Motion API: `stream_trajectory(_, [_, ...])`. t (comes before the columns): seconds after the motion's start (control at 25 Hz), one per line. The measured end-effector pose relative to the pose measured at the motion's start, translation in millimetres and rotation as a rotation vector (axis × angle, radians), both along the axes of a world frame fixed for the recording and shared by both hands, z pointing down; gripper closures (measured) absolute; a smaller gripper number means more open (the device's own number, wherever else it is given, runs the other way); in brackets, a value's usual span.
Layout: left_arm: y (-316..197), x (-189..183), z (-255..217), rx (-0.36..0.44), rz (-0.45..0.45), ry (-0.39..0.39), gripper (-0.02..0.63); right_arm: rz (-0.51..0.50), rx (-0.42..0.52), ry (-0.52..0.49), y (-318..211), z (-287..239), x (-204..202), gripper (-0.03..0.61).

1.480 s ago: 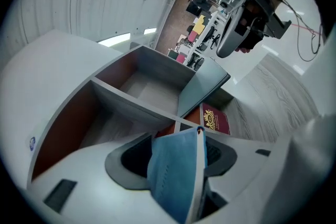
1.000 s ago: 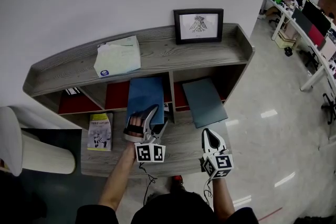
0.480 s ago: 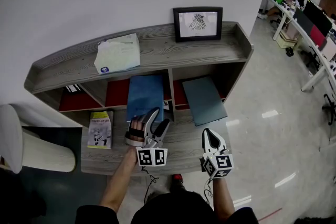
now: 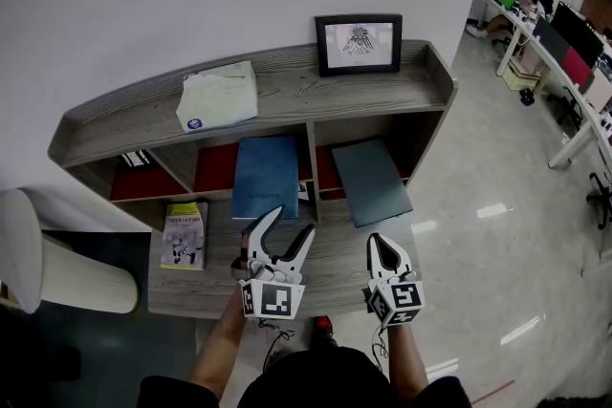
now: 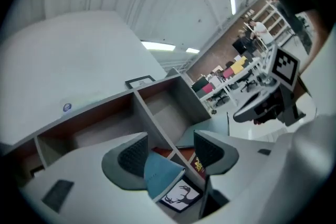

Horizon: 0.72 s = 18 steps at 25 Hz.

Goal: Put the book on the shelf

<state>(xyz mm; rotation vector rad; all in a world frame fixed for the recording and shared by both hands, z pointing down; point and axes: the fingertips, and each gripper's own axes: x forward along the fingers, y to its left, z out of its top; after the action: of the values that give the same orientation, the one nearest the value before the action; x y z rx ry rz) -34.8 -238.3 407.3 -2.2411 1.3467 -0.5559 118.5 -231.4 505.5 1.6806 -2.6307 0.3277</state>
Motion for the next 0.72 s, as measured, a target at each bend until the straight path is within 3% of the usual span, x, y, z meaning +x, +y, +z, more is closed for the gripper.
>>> stream_trajectory(0.28, [23.3, -26.4, -4.7, -0.109, -0.079, 0.394, 0.414, -0.051, 0.046, 0.022, 8.0, -20.2, -17.4, 0.548])
stream_trajectory(0.52, [43.3, -57.6, 20.1, -0.15, -0.158, 0.464, 0.486, -0.107, 0.082, 0.062, 28.0, -32.5, -31.9, 0.548])
stream_trajectory(0.72, [61.5, -75.3, 33.5, -0.16, -0.2, 0.467, 0.515, -0.135, 0.076, 0.07, 41.7, -30.2, -40.1, 0.548])
